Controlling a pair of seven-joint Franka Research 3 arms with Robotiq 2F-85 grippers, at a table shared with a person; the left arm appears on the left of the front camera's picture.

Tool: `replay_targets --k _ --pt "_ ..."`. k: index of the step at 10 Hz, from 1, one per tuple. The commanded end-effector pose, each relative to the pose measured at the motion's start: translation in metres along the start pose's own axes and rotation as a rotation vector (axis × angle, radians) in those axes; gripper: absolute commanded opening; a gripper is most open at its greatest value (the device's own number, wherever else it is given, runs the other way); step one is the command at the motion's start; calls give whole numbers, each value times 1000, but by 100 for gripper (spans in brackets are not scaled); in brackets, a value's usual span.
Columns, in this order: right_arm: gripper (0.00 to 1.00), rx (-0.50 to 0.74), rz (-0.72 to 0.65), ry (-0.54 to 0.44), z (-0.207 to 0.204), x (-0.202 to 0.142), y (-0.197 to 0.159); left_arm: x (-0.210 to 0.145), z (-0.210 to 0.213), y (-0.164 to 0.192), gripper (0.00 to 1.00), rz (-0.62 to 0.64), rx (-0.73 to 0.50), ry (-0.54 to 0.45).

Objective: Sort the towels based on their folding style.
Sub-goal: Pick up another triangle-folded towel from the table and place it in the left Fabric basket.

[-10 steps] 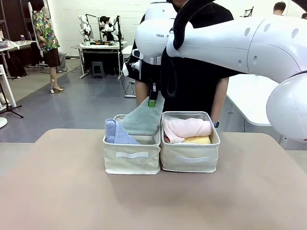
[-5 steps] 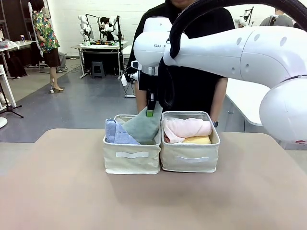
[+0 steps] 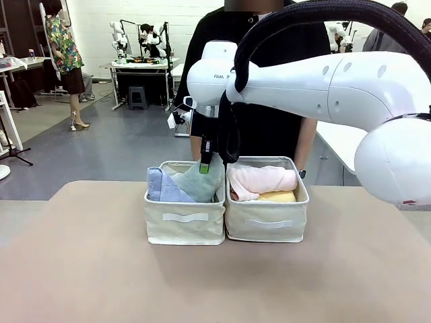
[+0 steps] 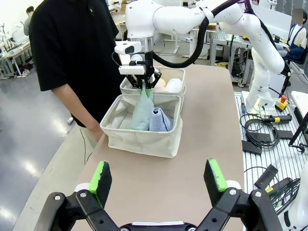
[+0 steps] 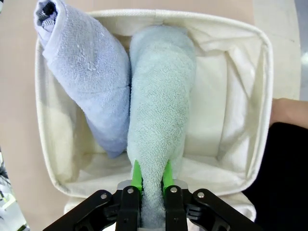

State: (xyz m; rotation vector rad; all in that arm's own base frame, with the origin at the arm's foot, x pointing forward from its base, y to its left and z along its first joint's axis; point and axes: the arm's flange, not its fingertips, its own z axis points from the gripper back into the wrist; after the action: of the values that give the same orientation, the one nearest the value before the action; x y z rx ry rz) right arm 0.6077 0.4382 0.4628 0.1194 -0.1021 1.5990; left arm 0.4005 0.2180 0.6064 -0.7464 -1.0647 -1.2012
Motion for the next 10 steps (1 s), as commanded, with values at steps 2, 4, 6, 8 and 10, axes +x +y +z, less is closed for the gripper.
replay_targets --k 2,4,6,8,10 --pt "19 32 -20 7 -12 9 2 -1 0 -3 100 -9 7 20" --pt "19 54 -18 21 -22 10 3 -1 0 -3 100 -9 7 20" --pt "19 72 -18 28 -30 10 2 -1 0 -3 100 -9 7 20" --pt "19 84 -17 39 -37 11 3 -1 0 -3 100 -9 7 20" --pt "36 87 -18 41 -37 11 3 -1 0 -3 100 -9 7 20"
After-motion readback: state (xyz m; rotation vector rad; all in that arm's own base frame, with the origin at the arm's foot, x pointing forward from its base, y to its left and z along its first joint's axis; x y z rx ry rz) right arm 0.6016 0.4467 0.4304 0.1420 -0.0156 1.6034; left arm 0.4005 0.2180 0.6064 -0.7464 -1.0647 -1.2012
